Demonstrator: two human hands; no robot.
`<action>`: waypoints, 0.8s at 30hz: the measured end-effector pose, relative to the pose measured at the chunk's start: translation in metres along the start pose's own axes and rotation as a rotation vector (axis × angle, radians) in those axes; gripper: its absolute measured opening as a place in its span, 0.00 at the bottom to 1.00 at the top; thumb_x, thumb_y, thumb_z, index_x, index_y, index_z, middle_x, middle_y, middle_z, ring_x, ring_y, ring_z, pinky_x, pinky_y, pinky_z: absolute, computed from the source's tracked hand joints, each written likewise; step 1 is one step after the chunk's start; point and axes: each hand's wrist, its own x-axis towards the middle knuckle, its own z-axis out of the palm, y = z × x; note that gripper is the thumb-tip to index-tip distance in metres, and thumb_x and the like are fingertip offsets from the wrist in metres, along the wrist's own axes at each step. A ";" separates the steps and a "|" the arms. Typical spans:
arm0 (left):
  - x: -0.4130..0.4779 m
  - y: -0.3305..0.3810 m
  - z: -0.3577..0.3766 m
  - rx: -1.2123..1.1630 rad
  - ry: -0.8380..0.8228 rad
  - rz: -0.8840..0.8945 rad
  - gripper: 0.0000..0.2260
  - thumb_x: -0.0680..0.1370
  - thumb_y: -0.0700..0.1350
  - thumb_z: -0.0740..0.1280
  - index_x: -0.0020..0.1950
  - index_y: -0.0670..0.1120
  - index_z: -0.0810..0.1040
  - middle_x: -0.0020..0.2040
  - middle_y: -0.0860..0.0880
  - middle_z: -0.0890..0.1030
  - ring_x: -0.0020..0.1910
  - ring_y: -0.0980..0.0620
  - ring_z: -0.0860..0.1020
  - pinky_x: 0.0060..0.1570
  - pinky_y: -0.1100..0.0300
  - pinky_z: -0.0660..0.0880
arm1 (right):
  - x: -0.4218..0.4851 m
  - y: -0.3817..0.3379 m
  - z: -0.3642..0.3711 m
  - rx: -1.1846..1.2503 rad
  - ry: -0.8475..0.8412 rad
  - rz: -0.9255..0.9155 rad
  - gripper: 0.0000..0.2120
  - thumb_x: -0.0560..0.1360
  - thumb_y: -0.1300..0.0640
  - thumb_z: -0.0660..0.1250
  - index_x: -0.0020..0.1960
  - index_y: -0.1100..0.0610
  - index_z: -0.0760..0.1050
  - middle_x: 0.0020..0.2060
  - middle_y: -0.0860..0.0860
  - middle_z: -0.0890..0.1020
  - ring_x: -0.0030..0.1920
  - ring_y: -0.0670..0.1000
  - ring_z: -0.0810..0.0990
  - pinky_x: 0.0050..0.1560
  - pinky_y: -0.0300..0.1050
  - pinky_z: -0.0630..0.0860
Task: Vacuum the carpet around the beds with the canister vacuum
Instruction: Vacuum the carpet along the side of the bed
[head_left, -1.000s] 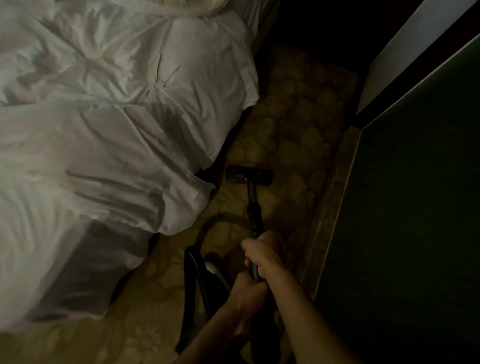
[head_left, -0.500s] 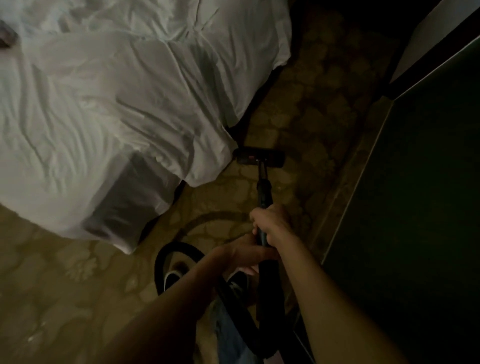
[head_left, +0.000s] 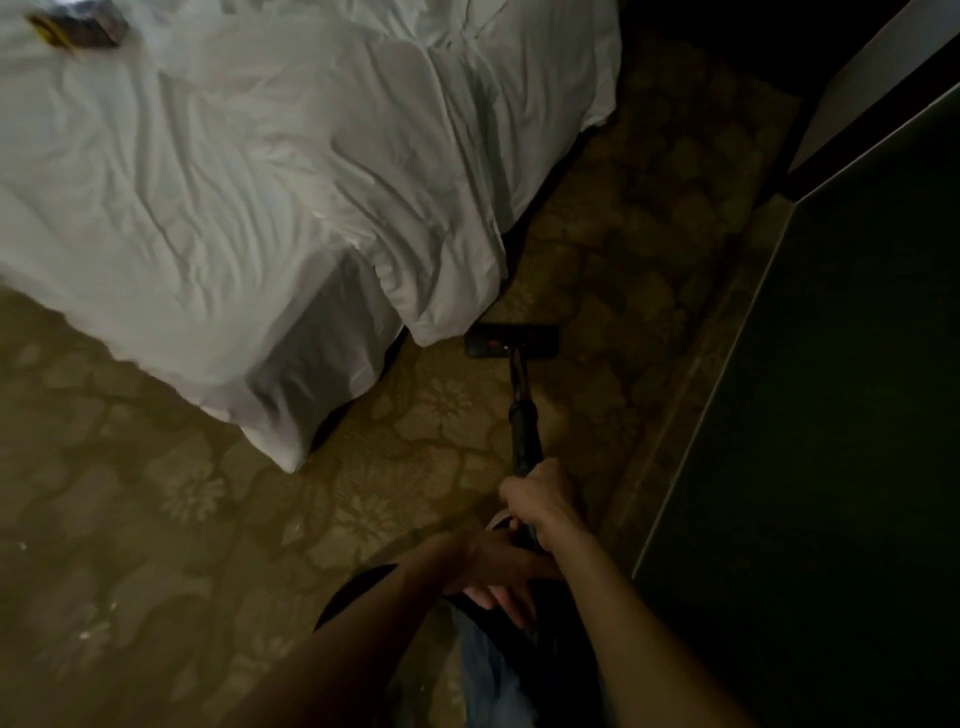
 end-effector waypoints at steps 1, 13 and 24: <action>-0.008 -0.016 0.000 0.031 -0.047 0.003 0.23 0.84 0.51 0.63 0.73 0.38 0.72 0.66 0.40 0.80 0.65 0.42 0.80 0.63 0.54 0.75 | -0.012 0.005 0.011 -0.012 -0.001 0.005 0.17 0.75 0.61 0.67 0.63 0.60 0.74 0.46 0.54 0.83 0.32 0.50 0.80 0.30 0.41 0.74; -0.100 -0.210 -0.042 -0.315 0.556 0.255 0.08 0.79 0.38 0.66 0.41 0.43 0.78 0.46 0.40 0.82 0.40 0.47 0.81 0.35 0.63 0.77 | -0.140 0.083 0.126 -0.246 -0.044 -0.079 0.16 0.66 0.56 0.75 0.52 0.58 0.79 0.40 0.54 0.85 0.35 0.53 0.85 0.32 0.47 0.83; -0.170 -0.338 -0.046 -0.586 0.707 0.246 0.06 0.80 0.43 0.65 0.44 0.44 0.80 0.45 0.45 0.84 0.37 0.50 0.82 0.27 0.64 0.68 | -0.238 0.018 0.220 -0.330 -0.325 -0.248 0.10 0.62 0.60 0.70 0.42 0.62 0.77 0.34 0.57 0.79 0.31 0.56 0.78 0.32 0.48 0.73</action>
